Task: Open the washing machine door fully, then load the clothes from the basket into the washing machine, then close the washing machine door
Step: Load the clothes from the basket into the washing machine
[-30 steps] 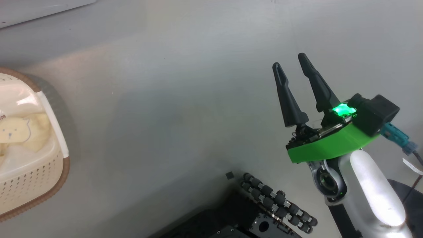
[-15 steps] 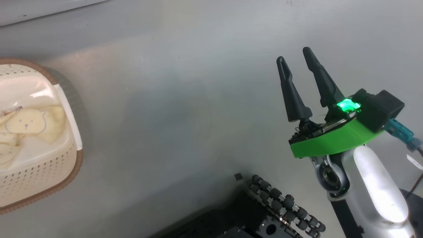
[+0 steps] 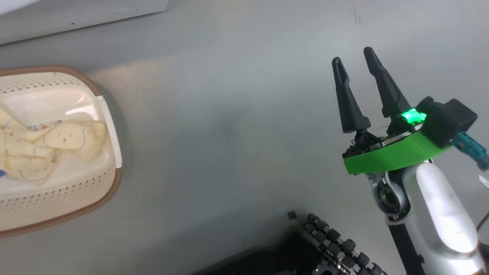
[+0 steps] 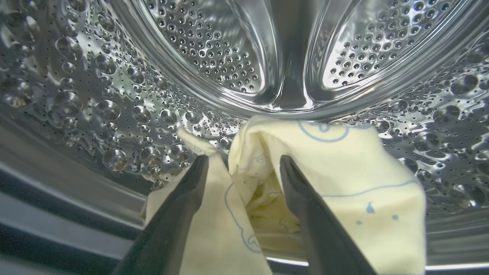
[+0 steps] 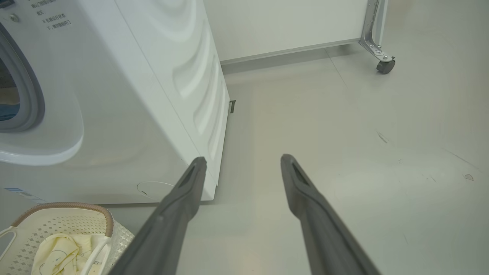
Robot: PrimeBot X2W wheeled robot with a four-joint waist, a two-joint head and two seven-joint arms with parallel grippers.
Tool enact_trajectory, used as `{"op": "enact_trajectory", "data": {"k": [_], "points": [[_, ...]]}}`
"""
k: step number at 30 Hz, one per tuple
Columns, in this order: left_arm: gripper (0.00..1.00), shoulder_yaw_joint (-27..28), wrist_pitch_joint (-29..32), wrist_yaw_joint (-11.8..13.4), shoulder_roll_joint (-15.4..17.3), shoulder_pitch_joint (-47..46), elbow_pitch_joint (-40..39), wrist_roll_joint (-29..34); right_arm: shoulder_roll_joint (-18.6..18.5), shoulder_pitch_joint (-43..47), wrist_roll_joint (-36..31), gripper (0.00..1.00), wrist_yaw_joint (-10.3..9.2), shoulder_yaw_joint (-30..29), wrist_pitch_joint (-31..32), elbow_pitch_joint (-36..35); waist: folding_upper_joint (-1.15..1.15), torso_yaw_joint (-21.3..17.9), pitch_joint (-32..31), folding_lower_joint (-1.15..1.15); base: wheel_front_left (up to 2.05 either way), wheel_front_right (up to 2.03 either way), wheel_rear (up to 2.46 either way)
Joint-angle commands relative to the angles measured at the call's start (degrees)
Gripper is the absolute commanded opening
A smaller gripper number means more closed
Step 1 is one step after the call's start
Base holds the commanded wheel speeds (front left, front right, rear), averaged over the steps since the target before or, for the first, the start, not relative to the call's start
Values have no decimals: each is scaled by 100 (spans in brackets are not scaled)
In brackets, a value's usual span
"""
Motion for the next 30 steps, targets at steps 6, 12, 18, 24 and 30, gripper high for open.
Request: {"op": "enact_trajectory", "data": {"k": [6, 12, 18, 24, 30], "points": [[100, 273, -212, 162, 137, 850, -529, -324, -49, 160, -155, 100, 10, -135, -38, -60, 0, 319, -383, 0, 0, 0, 0], [100, 435, -609, 426, -3, 1957, -1138, -534, -49, 202, -287, 100, 10, -265, -37, 39, 0, 532, -720, 0, 0, 0, 0], [100, 497, -1109, 788, -183, 3210, -1914, -561, -49, 254, -417, 100, 10, -412, 13, 123, 0, 689, -1093, 0, 0, 0, 0], [100, 463, -1543, 1266, -451, 4519, -2674, -495, -49, 403, -531, 100, 10, -527, 123, 173, 0, 815, -1506, 0, 0, 0, 0], [100, 450, -1914, 1654, -749, 5580, -3295, -492, -49, 638, -628, 100, 10, -603, 256, 174, 0, 935, -1936, 0, 0, 0, 0]]}}
